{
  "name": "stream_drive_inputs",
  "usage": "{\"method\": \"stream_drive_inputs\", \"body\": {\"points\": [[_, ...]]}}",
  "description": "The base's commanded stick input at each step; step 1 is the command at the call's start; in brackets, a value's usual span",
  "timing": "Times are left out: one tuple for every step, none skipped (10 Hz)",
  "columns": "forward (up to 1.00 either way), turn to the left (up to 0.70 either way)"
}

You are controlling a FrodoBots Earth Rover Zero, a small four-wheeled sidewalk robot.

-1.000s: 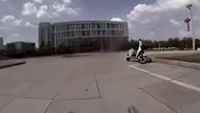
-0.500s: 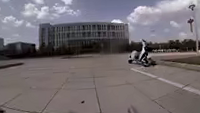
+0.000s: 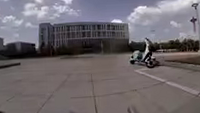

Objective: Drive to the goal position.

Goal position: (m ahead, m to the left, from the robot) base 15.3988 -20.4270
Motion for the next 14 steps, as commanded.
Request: {"method": "stream_drive_inputs", "body": {"points": [[0.7,0.0],[0.7,0.0],[0.7,0.0],[0.7,0.0],[0.7,0.0],[0.7,0.0],[0.7,0.0],[0.7,0.0],[0.7,0.0],[0.7,0.0],[0.7,0.0],[0.7,0.0],[0.7,0.0],[0.7,0.0]]}}
